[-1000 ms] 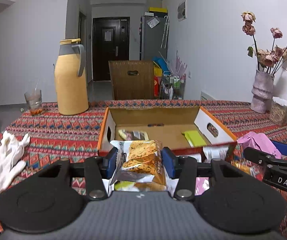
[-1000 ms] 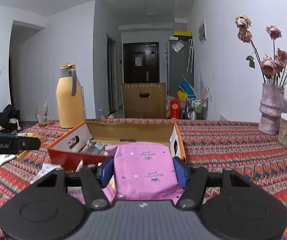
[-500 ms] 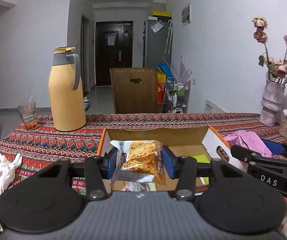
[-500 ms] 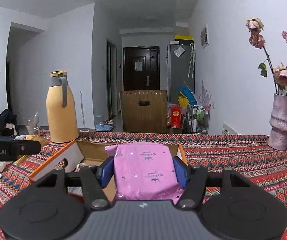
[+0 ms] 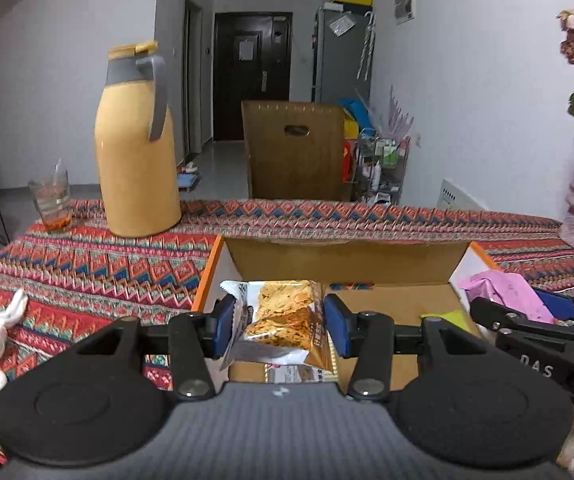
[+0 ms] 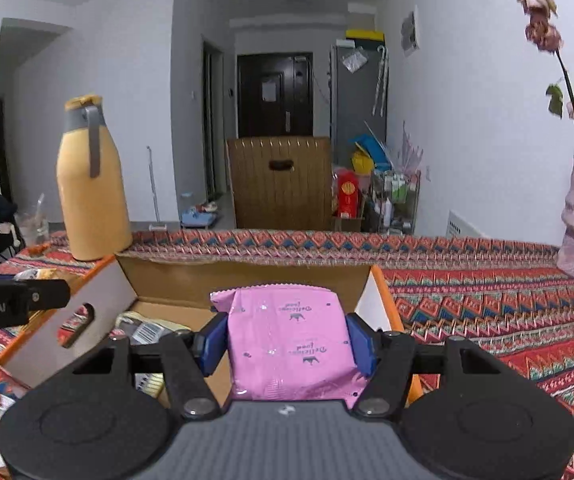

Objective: Organize snacks
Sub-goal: 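Lower both held packets into the box and open both grippers, then move both tools back over the snack pile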

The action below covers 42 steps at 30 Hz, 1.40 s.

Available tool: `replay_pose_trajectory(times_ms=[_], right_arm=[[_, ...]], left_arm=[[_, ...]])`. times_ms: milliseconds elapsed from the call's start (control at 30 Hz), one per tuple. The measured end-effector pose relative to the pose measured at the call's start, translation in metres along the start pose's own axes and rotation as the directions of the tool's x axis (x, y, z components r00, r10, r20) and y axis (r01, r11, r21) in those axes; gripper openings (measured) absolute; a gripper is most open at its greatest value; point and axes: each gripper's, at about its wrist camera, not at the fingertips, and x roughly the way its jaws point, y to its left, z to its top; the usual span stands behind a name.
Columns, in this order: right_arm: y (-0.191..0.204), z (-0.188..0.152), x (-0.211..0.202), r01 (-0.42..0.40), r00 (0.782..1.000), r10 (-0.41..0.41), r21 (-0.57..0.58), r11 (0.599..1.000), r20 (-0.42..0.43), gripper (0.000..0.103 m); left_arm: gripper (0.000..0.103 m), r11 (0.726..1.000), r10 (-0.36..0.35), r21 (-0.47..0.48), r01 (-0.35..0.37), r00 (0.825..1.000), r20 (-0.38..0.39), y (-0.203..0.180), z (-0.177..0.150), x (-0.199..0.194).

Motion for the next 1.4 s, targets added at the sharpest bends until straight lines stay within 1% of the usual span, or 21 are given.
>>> replay_pose_trajectory(times_ms=[233, 300, 367, 400, 433, 467, 500, 533, 567, 633, 967, 1233, 1400], right_arm=[[-0.001, -0.008, 0.018, 0.002, 0.999, -0.002, 0.000, 1.000, -0.055, 0.061], [0.000, -0.009, 0.020, 0.002, 0.998, -0.002, -0.003, 1.000, -0.062, 0.062], [0.001, -0.010, 0.020, -0.002, 0.998, 0.001, -0.006, 1.000, -0.067, 0.062], [0.000, -0.011, 0.020, -0.004, 0.998, 0.004, -0.004, 1.000, -0.066, 0.063], [0.000, -0.011, 0.019, -0.005, 0.998, 0.005, 0.001, 1.000, -0.062, 0.069], [-0.002, -0.011, 0.018, -0.005, 0.998, 0.005, 0.007, 1.000, -0.060, 0.074], [-0.003, -0.011, 0.016, -0.003, 0.998, 0.004, 0.012, 1.000, -0.056, 0.087], [-0.005, -0.011, 0.014, 0.000, 0.999, 0.001, 0.021, 1.000, -0.049, 0.092], [-0.007, -0.011, 0.012, 0.003, 0.999, -0.001, 0.028, 1.000, -0.043, 0.097], [-0.009, -0.011, 0.010, 0.007, 0.999, -0.006, 0.040, 0.999, -0.037, 0.103], [-0.013, -0.008, 0.002, 0.014, 1.000, -0.012, 0.057, 0.998, -0.024, 0.103], [-0.010, 0.001, -0.025, 0.020, 0.999, -0.022, 0.040, 0.999, 0.032, 0.103], [-0.010, 0.001, -0.043, 0.034, 0.998, -0.036, 0.033, 0.999, 0.043, 0.103]], left_arm=[[0.048, 1.000, 0.002, -0.008, -0.002, 0.998, -0.061, 0.005, -0.011, 0.023], [0.051, 1.000, -0.006, -0.006, 0.006, 0.998, -0.068, 0.004, -0.013, 0.025], [0.054, 1.000, 0.002, -0.004, -0.002, 0.998, -0.056, 0.004, -0.014, 0.022], [0.060, 1.000, -0.006, -0.007, 0.006, 0.999, -0.049, 0.006, -0.014, 0.021], [0.065, 1.000, -0.012, -0.014, 0.012, 0.999, -0.044, 0.006, -0.013, 0.020], [0.079, 1.000, -0.010, -0.020, 0.009, 0.999, -0.032, 0.007, -0.013, 0.017], [0.091, 1.000, -0.001, -0.021, 0.001, 1.000, -0.019, 0.007, -0.013, 0.015], [0.095, 1.000, 0.008, -0.021, -0.008, 1.000, -0.002, 0.007, -0.013, 0.012], [0.102, 1.000, 0.013, -0.023, -0.013, 1.000, 0.012, 0.007, -0.013, 0.009], [0.103, 0.999, 0.011, -0.034, -0.010, 1.000, 0.029, 0.008, -0.011, 0.004], [0.103, 0.999, 0.005, -0.053, -0.004, 1.000, 0.025, 0.010, -0.007, -0.003], [0.103, 0.999, 0.013, -0.043, -0.010, 0.997, 0.072, 0.007, 0.003, -0.035], [0.103, 1.000, 0.005, -0.028, -0.002, 0.997, 0.083, 0.006, 0.002, -0.055]])
